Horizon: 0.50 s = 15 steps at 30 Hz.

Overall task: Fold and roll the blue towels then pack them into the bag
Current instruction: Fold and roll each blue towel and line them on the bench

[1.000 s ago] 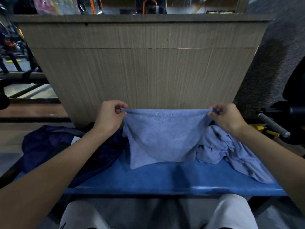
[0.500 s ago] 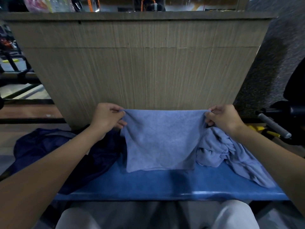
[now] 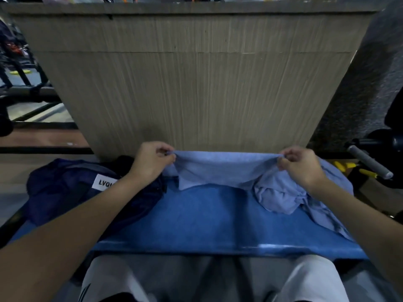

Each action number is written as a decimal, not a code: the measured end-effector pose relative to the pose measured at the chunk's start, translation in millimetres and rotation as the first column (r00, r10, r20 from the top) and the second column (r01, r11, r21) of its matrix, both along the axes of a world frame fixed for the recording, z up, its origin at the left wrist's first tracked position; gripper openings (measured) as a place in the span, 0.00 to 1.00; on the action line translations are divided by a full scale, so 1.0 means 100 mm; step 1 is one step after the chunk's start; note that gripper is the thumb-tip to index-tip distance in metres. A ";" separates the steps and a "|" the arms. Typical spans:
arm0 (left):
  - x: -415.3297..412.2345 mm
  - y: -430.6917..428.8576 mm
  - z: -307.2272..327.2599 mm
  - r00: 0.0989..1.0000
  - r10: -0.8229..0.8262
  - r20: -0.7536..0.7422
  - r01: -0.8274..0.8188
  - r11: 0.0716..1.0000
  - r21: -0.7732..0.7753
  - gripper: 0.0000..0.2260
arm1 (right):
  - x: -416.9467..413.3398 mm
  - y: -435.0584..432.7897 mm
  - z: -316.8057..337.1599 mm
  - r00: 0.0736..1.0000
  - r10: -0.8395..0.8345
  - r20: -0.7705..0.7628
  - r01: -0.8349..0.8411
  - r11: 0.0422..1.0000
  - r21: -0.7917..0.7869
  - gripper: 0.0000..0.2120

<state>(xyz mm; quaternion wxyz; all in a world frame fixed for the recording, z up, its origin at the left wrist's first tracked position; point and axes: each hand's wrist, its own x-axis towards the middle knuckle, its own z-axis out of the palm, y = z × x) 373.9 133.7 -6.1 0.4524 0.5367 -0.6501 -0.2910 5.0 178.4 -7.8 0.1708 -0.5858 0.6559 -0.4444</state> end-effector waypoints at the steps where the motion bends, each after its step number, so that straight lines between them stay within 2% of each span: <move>1: 0.03 0.08 -0.15 1.000 -0.011 0.020 0.010 0.999 0.036 0.05 | 0.00 0.09 -0.14 0.998 0.016 -0.054 -0.013 0.999 0.039 0.07; 3: 0.07 0.27 -0.43 0.997 -0.028 0.068 0.023 0.996 0.084 0.06 | 0.01 0.28 -0.45 0.995 0.036 -0.095 -0.024 0.992 0.125 0.07; 5: 0.12 0.47 -0.67 0.991 -0.068 0.119 0.051 0.989 0.135 0.07 | 0.01 0.47 -0.79 0.997 0.033 -0.070 -0.018 0.979 0.202 0.09; 7: 0.18 0.64 -0.89 0.980 -0.120 0.161 0.086 0.975 0.204 0.05 | -0.02 0.63 -1.13 0.996 0.030 -0.087 -0.006 0.963 0.268 0.15; 9: 0.23 0.76 -1.05 0.974 -0.158 0.162 0.108 0.954 0.281 0.03 | -0.05 0.78 -1.36 0.992 0.043 -0.115 0.000 0.937 0.350 0.15; 11: 0.25 0.86 -1.16 0.970 -0.175 0.167 0.113 0.939 0.325 0.03 | -0.03 0.92 -1.46 0.993 0.053 -0.106 -0.005 0.914 0.406 0.15; 15: 0.22 0.90 -1.24 0.971 -0.170 0.169 0.113 0.946 0.303 0.06 | 0.03 1.00 -1.46 0.995 0.091 -0.039 -0.066 0.907 0.417 0.14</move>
